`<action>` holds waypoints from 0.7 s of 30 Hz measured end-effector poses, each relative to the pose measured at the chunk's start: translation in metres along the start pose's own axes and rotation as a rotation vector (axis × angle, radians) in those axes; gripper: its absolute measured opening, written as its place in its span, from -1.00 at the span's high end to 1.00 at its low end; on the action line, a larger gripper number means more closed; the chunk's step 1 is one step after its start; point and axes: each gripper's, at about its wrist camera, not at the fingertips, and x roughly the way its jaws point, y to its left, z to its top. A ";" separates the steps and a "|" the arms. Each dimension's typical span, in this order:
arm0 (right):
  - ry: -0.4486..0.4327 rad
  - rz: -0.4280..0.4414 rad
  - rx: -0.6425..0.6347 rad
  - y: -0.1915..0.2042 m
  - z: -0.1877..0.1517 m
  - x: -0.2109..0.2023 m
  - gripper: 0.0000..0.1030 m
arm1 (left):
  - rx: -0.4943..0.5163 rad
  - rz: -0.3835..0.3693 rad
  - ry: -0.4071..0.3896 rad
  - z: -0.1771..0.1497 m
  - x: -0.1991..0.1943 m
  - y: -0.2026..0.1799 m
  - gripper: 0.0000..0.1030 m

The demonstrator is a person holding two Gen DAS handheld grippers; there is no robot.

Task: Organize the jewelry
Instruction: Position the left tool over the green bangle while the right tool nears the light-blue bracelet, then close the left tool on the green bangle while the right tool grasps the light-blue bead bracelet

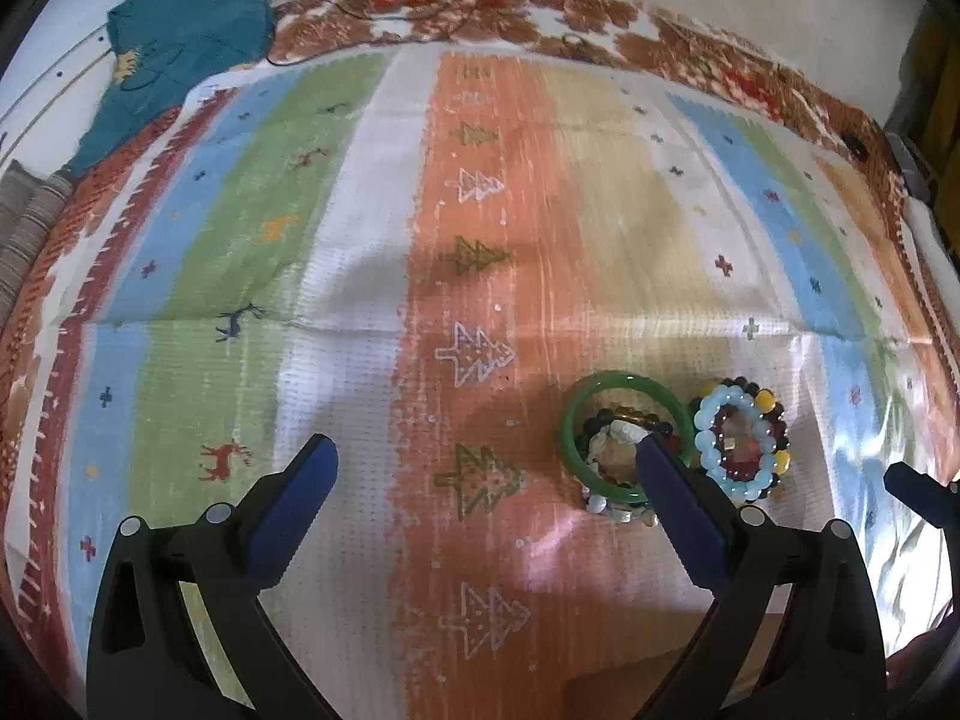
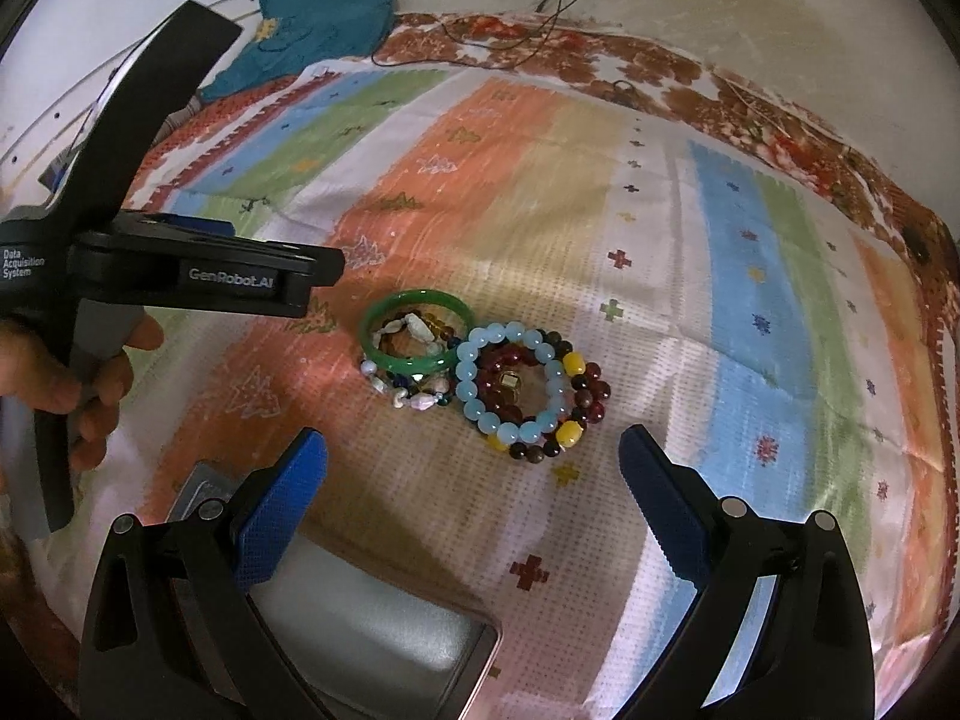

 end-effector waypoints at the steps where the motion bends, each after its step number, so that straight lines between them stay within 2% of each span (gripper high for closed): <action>1: 0.007 0.001 -0.003 0.000 0.000 0.003 -0.91 | 0.002 0.000 0.005 0.000 0.002 0.000 -0.89; 8: 0.060 0.011 -0.012 0.001 0.006 0.024 -0.91 | 0.020 -0.017 0.039 0.003 0.020 -0.002 -0.88; 11: 0.075 0.012 -0.017 0.003 0.008 0.030 -0.73 | 0.034 -0.021 0.051 0.005 0.026 -0.006 -0.88; 16: 0.107 0.011 -0.027 0.004 0.009 0.044 -0.72 | 0.028 -0.004 0.055 0.006 0.033 -0.007 -0.87; 21: 0.125 0.007 -0.040 0.004 0.010 0.054 -0.48 | 0.029 0.007 0.072 0.008 0.043 -0.008 -0.60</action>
